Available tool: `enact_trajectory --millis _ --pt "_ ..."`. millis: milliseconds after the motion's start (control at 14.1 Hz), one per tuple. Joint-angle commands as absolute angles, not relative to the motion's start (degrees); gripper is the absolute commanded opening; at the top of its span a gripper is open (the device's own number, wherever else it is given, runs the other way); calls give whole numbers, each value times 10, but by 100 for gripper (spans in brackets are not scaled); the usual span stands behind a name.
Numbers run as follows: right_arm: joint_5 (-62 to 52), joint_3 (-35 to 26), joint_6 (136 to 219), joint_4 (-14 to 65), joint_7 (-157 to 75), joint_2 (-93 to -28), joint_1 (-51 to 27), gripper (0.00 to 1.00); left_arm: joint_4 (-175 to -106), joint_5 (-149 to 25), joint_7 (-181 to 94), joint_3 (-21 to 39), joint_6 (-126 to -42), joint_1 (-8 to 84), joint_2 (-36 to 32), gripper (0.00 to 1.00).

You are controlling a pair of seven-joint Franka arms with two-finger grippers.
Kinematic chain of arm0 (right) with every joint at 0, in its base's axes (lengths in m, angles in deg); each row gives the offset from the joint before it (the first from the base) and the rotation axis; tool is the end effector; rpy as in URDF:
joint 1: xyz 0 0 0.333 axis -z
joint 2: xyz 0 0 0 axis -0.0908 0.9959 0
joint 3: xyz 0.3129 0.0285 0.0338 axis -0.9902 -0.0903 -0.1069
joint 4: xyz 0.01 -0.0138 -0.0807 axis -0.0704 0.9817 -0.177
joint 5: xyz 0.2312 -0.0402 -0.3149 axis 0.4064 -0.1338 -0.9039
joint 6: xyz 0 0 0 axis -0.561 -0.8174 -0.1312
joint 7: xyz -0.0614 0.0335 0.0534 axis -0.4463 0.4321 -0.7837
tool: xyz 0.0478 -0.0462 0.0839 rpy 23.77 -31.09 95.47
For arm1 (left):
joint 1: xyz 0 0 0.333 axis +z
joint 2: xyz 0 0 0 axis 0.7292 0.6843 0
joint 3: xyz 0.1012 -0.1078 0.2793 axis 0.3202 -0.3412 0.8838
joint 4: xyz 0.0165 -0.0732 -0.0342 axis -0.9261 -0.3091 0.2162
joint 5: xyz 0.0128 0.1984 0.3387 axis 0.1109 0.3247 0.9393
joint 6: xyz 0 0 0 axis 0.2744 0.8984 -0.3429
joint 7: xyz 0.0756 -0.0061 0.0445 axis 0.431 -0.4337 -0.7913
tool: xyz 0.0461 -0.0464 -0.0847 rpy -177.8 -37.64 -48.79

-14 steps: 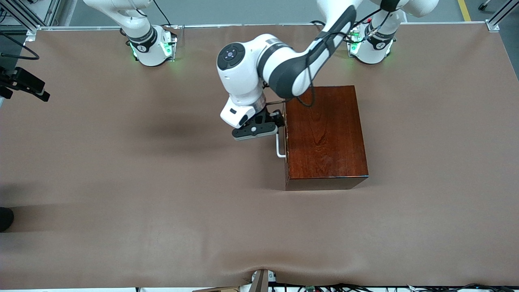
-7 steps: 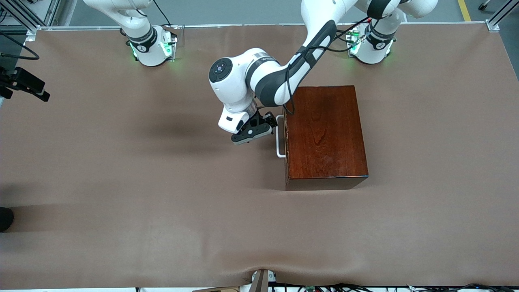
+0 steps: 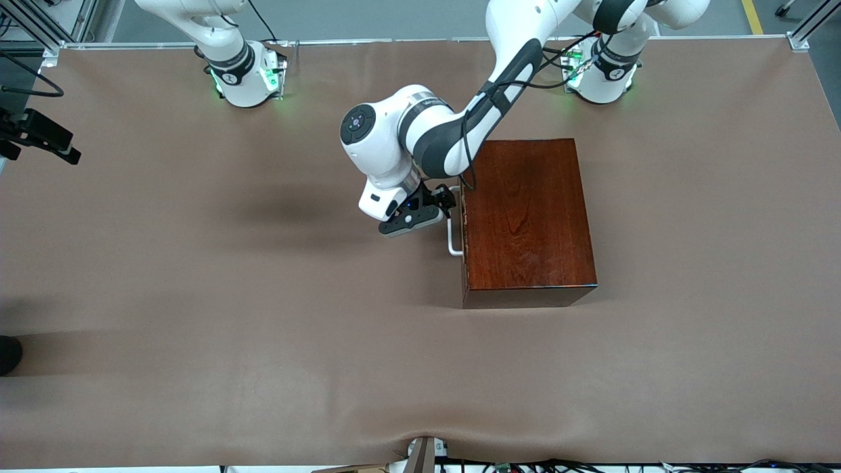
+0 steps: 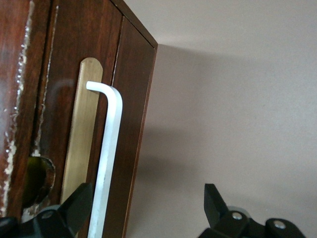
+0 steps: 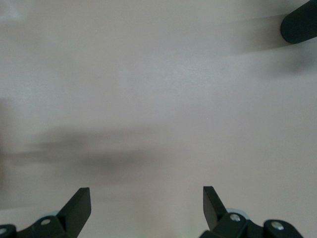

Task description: Open drawer, take yellow block, close drawer

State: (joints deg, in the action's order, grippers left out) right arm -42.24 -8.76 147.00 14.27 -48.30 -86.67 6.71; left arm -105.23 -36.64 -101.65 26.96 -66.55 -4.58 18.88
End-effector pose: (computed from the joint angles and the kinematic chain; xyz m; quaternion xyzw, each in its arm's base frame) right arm 0.5293 -0.0280 0.6663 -0.9989 0.0466 -0.0052 0.0011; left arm 0.4783 -0.5672 0.3097 -0.9839 -0.0734 -0.0606 0.1512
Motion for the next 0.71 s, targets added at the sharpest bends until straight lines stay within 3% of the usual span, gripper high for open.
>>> enact_trajectory --millis 0,636 --pt "-411 -90 1462 131 -481 -863 74 100 -1034 -349 -975 272 -651 -49 200 100" --pt "-411 -90 1463 131 -481 -863 75 100 -1043 -349 -925 271 -647 -48 208 100"
